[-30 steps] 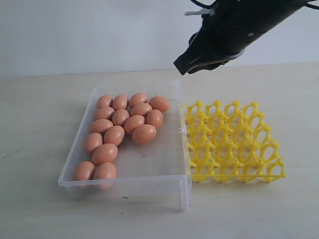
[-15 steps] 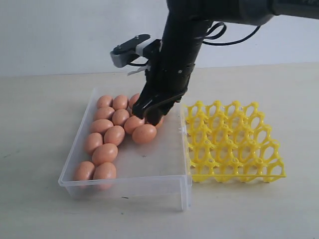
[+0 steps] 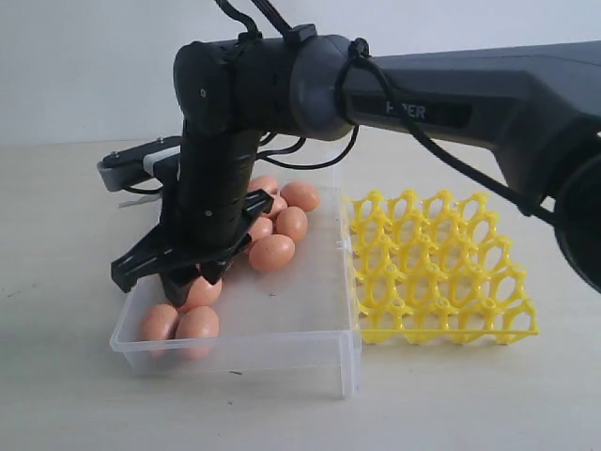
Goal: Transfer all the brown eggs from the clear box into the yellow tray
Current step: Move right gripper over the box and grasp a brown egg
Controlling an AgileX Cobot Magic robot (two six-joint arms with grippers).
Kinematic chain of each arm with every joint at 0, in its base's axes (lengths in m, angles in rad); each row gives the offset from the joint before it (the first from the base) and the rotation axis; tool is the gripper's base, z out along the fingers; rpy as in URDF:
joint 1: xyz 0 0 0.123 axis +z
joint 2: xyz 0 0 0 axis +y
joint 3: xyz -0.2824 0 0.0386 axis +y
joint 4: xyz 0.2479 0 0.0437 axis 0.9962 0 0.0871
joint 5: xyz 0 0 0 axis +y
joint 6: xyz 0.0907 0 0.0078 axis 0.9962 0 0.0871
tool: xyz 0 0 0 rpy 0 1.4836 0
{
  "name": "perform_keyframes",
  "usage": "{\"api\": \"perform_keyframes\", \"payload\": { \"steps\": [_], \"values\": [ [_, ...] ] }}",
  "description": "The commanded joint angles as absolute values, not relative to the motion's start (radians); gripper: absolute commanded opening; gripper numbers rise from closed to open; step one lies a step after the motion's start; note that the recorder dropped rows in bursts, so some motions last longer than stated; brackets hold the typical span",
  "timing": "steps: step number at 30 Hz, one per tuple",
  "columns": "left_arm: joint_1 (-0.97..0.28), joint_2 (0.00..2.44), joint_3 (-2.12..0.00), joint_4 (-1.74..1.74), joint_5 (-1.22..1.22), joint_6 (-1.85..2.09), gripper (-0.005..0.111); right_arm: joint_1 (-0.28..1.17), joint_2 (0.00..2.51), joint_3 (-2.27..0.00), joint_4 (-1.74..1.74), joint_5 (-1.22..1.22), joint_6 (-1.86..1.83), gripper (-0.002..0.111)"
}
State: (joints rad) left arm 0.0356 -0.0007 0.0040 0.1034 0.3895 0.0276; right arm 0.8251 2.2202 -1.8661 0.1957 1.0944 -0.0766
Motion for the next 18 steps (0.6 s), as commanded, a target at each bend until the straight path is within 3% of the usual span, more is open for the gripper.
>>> {"api": "perform_keyframes", "payload": {
  "steps": [1,9,18],
  "values": [
    [0.030,0.000,0.000,0.101,0.380,0.023,0.000,0.820,2.267,-1.949,0.199,1.096,0.037,0.046],
    [0.030,0.000,0.000,0.101,0.380,0.023,0.000,0.807,2.341,-2.012,0.200,1.092,0.162,0.057],
    [0.030,0.000,0.000,0.101,0.380,0.023,0.000,0.803,2.353,-2.012,0.175,1.033,0.187,0.057]
  ]
}}
